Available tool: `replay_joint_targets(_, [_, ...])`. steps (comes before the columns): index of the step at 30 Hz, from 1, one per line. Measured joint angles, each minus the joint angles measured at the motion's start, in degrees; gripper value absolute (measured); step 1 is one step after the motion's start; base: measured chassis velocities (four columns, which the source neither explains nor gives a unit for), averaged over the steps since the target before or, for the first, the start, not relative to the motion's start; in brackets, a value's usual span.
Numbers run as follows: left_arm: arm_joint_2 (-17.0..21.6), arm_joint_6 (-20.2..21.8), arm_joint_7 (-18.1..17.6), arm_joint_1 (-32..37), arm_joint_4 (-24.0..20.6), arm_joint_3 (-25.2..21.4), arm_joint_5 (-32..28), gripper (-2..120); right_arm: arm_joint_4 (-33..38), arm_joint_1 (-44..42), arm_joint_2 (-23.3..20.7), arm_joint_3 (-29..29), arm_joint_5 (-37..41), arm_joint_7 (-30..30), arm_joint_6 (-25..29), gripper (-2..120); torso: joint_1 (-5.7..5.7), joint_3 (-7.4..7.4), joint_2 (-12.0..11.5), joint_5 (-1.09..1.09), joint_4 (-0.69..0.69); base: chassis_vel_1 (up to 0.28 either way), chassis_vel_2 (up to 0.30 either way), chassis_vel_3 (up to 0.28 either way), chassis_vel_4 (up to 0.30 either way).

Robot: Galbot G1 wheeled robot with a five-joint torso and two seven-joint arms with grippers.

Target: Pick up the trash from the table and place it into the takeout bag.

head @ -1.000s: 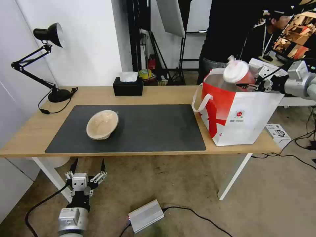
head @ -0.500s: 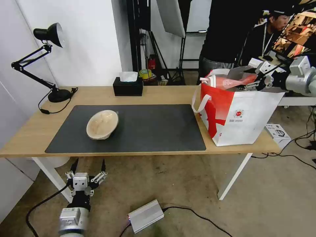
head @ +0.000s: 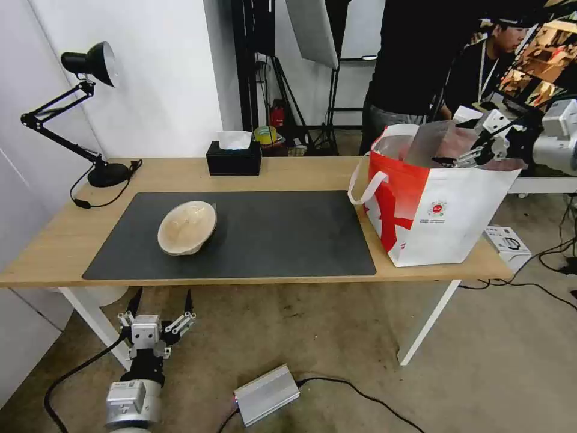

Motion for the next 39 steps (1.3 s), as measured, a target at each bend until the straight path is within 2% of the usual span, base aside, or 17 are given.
replay_joint_targets(11, [0.00,-0.03,0.00,0.25,-0.63,0.10,0.13,100,-0.12,-0.93,-0.63,2.98,1.63,-0.21,1.26,97,0.00,0.00,0.00,0.00,0.00,0.000,0.000,0.000,0.000])
replay_joint_targets(15, [0.23,0.01,0.00,0.28,-0.97,0.00,0.14,100,2.03,-1.13,-0.42,4.68,4.83,3.00,1.24,97,0.00,0.00,0.00,0.00,0.00,0.000,0.000,0.000,0.000])
replay_joint_targets(24, [0.37,0.12,0.00,0.16,-0.97,-0.08,0.11,100,9.59,-1.01,1.79,5.91,11.88,17.87,0.90,98,0.00,0.01,0.00,-0.01,0.01,0.000,0.000,0.000,0.000])
replay_joint_targets(29, [0.38,0.15,0.00,0.15,-0.93,-0.17,0.09,100,12.38,-1.08,2.67,6.66,14.35,22.73,0.84,99,0.00,0.01,0.00,-0.01,0.01,0.000,0.000,0.000,0.000])
replay_joint_targets(31, [0.41,0.16,-0.01,0.14,-0.82,-0.25,0.07,100,15.20,-2.39,3.00,8.49,16.30,26.39,-0.07,100,0.00,0.01,0.00,-0.01,0.01,0.000,0.000,0.000,0.000])
replay_joint_targets(32, [0.41,0.16,-0.01,0.14,-0.82,-0.25,0.07,100,15.20,-2.39,3.00,8.49,16.30,26.39,-0.07,100,0.00,0.01,0.00,-0.01,0.01,0.000,0.000,0.000,0.000])
replay_joint_targets(36, [0.16,0.18,-0.02,0.05,-0.51,-0.24,0.05,100,22.65,-7.37,3.32,13.75,21.64,35.43,-2.47,100,0.00,0.01,0.00,-0.01,0.00,0.000,0.000,0.000,0.000])
replay_joint_targets(39, [0.03,0.18,-0.03,0.02,-0.40,-0.24,0.04,100,24.85,-8.95,3.33,15.26,23.02,38.20,-2.87,100,0.00,0.01,0.00,-0.01,0.01,0.000,0.000,0.000,0.000])
